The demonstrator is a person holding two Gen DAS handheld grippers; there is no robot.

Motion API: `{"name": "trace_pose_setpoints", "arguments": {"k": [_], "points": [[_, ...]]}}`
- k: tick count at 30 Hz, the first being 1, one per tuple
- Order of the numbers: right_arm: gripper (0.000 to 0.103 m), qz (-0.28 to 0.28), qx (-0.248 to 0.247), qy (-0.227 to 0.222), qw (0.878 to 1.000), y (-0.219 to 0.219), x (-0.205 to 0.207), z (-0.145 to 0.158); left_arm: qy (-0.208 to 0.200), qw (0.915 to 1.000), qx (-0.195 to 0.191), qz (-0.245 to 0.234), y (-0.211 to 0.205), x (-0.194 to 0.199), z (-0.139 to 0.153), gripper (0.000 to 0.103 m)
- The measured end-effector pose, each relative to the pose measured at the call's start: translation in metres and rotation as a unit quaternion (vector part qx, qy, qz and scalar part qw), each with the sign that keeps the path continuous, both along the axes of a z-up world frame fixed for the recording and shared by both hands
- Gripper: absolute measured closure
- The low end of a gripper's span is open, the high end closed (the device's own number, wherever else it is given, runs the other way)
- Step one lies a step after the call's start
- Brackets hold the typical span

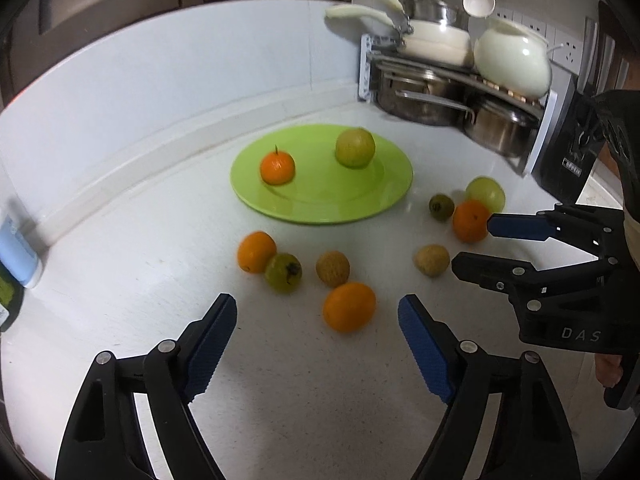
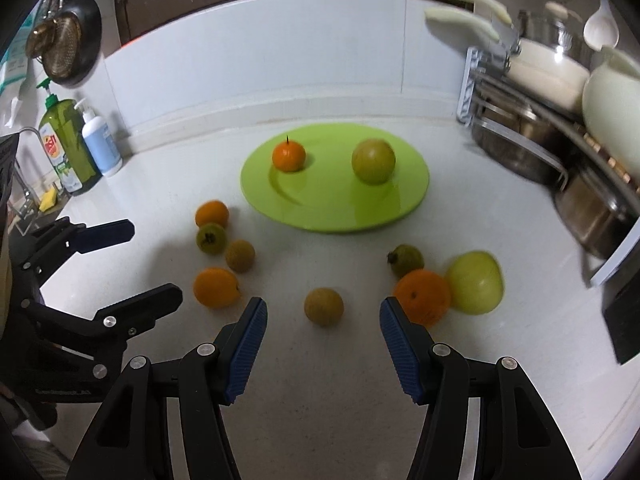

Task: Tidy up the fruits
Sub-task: 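Withdraw both tools from the plate toward the remaining fruits, then grasp an orange with the left tool while the right tool grasps a brown kiwi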

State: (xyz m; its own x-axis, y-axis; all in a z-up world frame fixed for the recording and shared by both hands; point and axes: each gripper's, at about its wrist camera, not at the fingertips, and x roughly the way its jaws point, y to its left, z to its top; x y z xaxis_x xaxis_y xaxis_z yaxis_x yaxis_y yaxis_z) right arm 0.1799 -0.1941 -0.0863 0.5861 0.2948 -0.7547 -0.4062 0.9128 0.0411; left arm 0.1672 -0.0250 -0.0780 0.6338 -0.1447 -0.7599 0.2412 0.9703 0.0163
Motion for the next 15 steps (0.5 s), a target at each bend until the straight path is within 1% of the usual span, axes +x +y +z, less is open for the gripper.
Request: {"name": "trace_pose_setpoints", "arguments": {"k": [4, 6, 9, 13, 15], "points": [[0.045, 0.001, -0.005, 0.012, 1.000, 0.001, 0.006, -0.011, 0.024, 0.9997, -0.001, -0.004, -0.004, 0.011, -0.013, 0.027], [0.050, 0.002, -0.002, 0.023, 1.000, 0.001, 0.010, -0.016, 0.030, 0.9995, -0.003, -0.007, -0.005, 0.015, -0.016, 0.029], [0.052, 0.001, 0.000, 0.030, 1.000, 0.002, 0.014, -0.021, 0.041, 0.9990, -0.005, -0.015, -0.010, 0.021, -0.021, 0.032], [0.056, 0.002, 0.003, 0.039, 0.999, 0.003, 0.019, -0.027, 0.049, 0.9985, -0.003, -0.022, -0.015, 0.027, -0.026, 0.039], [0.060, 0.004, 0.005, 0.045, 0.999, 0.004, 0.022, -0.030, 0.052, 0.9983, -0.006, -0.023, -0.016, 0.029, -0.028, 0.042]]}}
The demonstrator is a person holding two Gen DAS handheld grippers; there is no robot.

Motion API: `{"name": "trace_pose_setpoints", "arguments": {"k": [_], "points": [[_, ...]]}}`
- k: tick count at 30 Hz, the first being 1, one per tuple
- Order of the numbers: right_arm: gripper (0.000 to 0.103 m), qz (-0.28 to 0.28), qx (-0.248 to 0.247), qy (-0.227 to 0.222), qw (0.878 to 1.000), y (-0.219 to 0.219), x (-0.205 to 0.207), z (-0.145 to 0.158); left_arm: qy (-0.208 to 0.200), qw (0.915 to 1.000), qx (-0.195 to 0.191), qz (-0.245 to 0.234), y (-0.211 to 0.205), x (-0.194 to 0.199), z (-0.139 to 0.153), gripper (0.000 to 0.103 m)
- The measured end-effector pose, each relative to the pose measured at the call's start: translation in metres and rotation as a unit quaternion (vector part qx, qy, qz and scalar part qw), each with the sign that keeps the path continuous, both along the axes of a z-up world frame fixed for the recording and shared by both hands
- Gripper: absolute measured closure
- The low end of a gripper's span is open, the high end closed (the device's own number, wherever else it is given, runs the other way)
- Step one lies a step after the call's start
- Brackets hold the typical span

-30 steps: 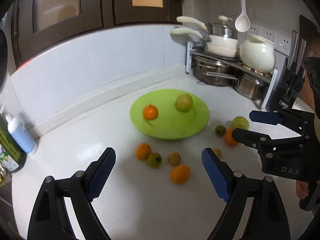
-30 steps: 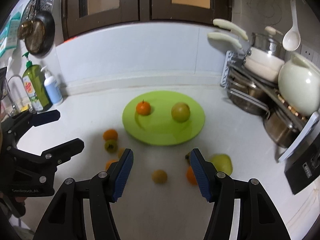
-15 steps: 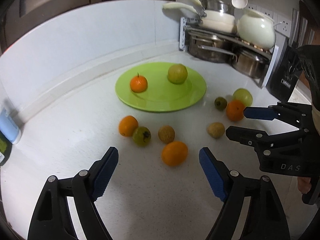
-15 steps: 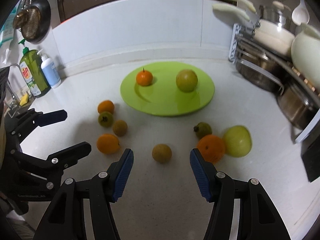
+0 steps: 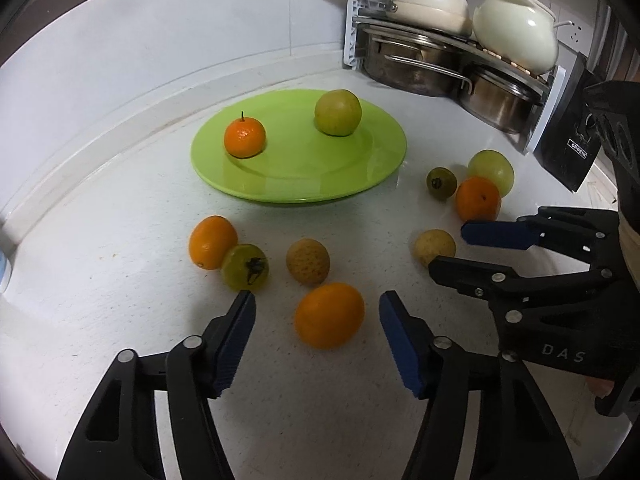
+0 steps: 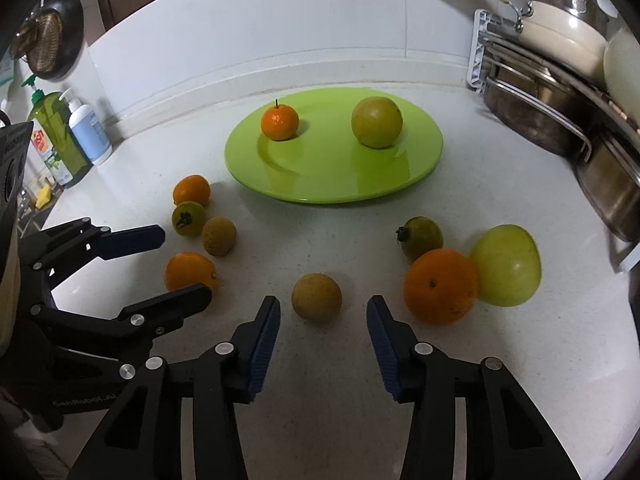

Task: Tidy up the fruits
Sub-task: 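Grasp an orange with the left tool while the right tool grasps a brown kiwi, then place the orange and kiwi on the green plate and open both tools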

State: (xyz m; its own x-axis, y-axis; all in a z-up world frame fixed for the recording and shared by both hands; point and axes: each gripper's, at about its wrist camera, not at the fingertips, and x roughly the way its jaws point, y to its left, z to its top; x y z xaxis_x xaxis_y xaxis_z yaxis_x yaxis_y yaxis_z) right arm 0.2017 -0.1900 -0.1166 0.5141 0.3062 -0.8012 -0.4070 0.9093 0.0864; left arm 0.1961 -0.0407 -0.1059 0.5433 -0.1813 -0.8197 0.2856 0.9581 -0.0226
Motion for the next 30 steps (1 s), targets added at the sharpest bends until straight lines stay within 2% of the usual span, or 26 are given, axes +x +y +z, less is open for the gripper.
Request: {"name": "trace_pose_setpoints", "arguments": {"k": [9, 21, 30], "points": [[0.074, 0.008, 0.001, 0.013, 1.000, 0.006, 0.008, -0.009, 0.017, 0.9998, -0.003, -0.011, -0.004, 0.004, -0.006, 0.067], [0.074, 0.011, 0.012, 0.003, 1.000, 0.007, 0.002, -0.003, 0.007, 0.9999, -0.011, -0.006, 0.000, -0.001, 0.001, 0.067], [0.074, 0.016, 0.018, -0.020, 1.000, 0.008, -0.001, 0.016, -0.025, 0.9995, -0.018, -0.004, 0.005, -0.005, 0.027, 0.067]]}}
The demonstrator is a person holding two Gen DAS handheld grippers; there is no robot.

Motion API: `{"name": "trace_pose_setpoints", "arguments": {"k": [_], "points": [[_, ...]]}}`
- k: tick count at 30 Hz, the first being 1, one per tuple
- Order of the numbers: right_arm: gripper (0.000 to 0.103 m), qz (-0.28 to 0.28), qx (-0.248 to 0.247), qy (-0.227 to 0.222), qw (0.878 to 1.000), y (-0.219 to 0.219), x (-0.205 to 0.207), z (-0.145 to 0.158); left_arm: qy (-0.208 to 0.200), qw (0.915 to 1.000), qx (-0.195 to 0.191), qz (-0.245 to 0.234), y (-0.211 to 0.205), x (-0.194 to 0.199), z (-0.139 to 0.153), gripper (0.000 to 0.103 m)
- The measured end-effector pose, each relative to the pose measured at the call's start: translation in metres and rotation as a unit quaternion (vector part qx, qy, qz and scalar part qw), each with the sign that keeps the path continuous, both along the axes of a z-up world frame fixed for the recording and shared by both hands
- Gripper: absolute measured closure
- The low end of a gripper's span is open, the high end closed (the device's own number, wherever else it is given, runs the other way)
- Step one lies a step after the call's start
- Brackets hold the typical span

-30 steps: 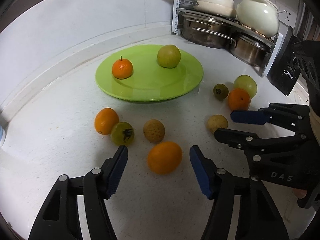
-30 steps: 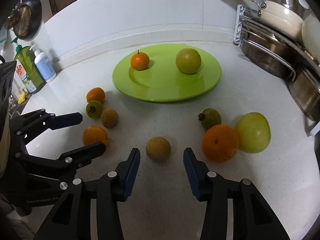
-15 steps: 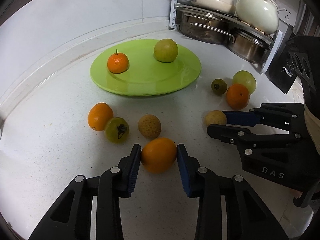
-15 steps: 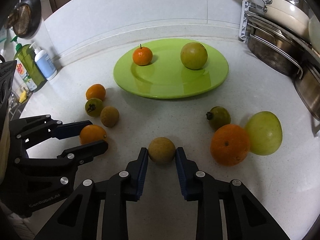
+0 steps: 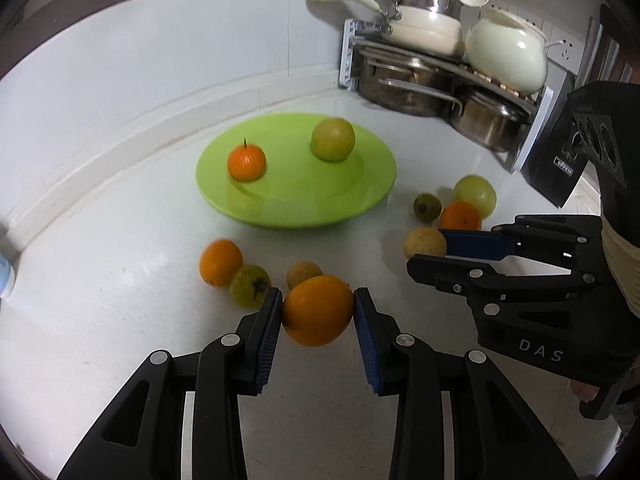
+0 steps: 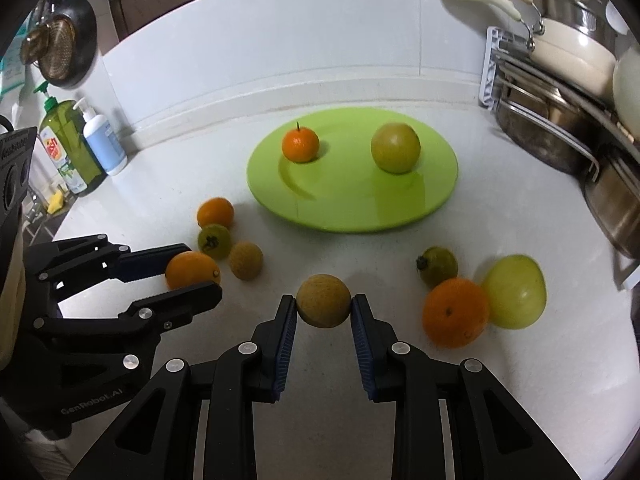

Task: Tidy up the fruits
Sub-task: 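Place the orange and kiwi on the green plate and open both tools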

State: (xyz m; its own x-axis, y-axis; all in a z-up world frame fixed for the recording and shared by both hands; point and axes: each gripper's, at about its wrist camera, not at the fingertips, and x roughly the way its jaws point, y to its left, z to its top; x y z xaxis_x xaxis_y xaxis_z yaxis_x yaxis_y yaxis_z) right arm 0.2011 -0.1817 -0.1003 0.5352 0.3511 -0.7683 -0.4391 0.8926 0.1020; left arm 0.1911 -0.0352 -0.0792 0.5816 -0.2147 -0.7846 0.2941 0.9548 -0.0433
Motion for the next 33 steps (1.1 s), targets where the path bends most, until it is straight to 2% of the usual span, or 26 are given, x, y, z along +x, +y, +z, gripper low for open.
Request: {"name": "trace_pose_setpoints", "arguments": {"k": [19, 25, 33], "points": [[0.074, -0.007, 0.015, -0.071, 0.997, 0.004, 0.022, 0.058, -0.070, 0.9975, 0.007, -0.010, 0.004, 0.031, 0.048, 0.067], [0.074, -0.007, 0.010, -0.075, 0.997, 0.009, 0.039, 0.063, -0.076, 0.9970, 0.010, -0.012, 0.004, 0.052, 0.053, 0.067], [0.074, -0.014, 0.007, -0.059, 0.998, 0.012, 0.074, 0.057, -0.059, 0.9982, 0.008, -0.008, 0.007, 0.090, 0.045, 0.067]]}}
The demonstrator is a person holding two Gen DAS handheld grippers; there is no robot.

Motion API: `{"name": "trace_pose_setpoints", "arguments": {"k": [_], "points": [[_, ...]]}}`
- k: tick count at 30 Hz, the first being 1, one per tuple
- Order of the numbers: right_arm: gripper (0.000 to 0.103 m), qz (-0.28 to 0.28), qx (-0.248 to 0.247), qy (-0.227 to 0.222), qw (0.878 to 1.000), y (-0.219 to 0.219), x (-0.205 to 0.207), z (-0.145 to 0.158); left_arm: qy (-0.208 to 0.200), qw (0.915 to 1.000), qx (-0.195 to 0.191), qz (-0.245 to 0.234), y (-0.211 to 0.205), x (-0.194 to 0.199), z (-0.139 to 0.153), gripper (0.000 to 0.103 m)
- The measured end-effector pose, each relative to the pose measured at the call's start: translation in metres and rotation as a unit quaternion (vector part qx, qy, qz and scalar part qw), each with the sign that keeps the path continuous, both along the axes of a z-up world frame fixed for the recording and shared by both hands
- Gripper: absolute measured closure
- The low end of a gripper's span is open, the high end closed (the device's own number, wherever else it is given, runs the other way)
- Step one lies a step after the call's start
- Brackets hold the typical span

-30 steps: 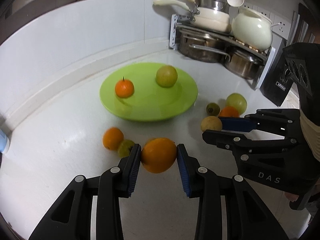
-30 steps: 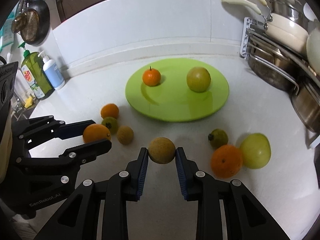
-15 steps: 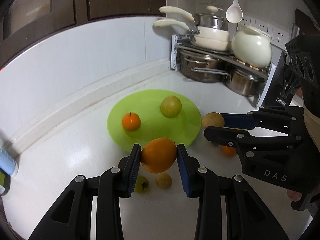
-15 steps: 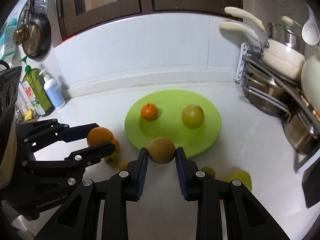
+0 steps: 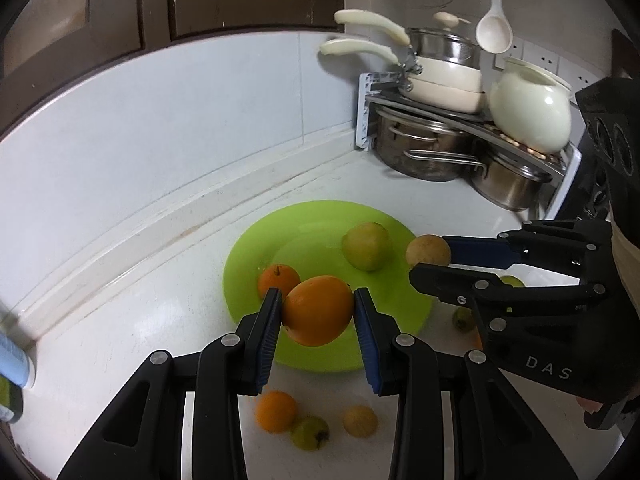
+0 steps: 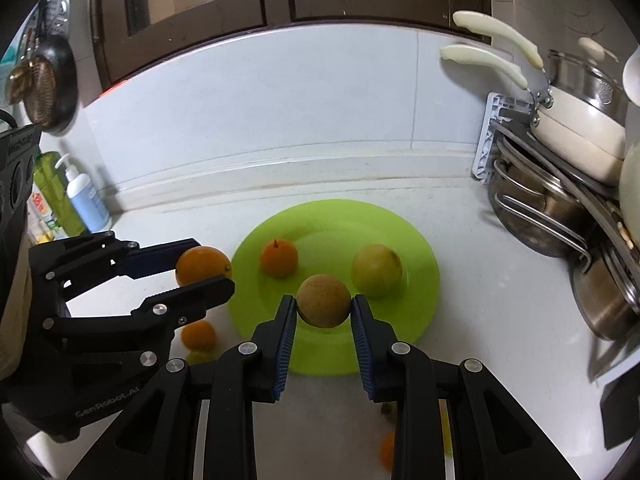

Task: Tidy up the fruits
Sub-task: 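Place the orange and kiwi on the green plate and open both tools, then withdraw both tools and move toward the fruits beside the plate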

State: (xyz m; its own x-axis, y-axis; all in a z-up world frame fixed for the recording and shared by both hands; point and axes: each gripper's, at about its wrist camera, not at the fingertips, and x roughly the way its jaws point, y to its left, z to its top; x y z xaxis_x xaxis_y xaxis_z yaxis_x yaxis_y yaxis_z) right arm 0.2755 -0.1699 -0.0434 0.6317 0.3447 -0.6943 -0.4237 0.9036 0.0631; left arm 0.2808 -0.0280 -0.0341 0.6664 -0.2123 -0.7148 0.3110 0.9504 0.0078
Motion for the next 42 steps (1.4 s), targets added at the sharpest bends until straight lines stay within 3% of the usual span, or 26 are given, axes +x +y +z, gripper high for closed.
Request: {"name": "trace_pose_setpoints", "arguments": {"k": [10, 23, 35, 42], "points": [[0.074, -0.007, -0.012, 0.036, 0.999, 0.006, 0.036, -0.023, 0.046, 0.9989, 0.000, -0.003, 0.000, 0.038, -0.027, 0.067], [0.074, -0.023, -0.017, 0.089, 0.996, 0.009, 0.062, -0.052, 0.088, 0.9960, 0.017, -0.006, -0.005, 0.057, -0.055, 0.067], [0.071, -0.029, -0.015, 0.087, 0.996, 0.004, 0.060, -0.049, 0.072, 0.9973, 0.014, 0.005, 0.001, 0.049, -0.042, 0.063], [0.071, -0.029, -0.003, 0.060, 0.998, 0.002, 0.038, -0.028, 0.039, 0.9991, 0.009, 0.013, 0.008, 0.028, -0.017, 0.058]]}}
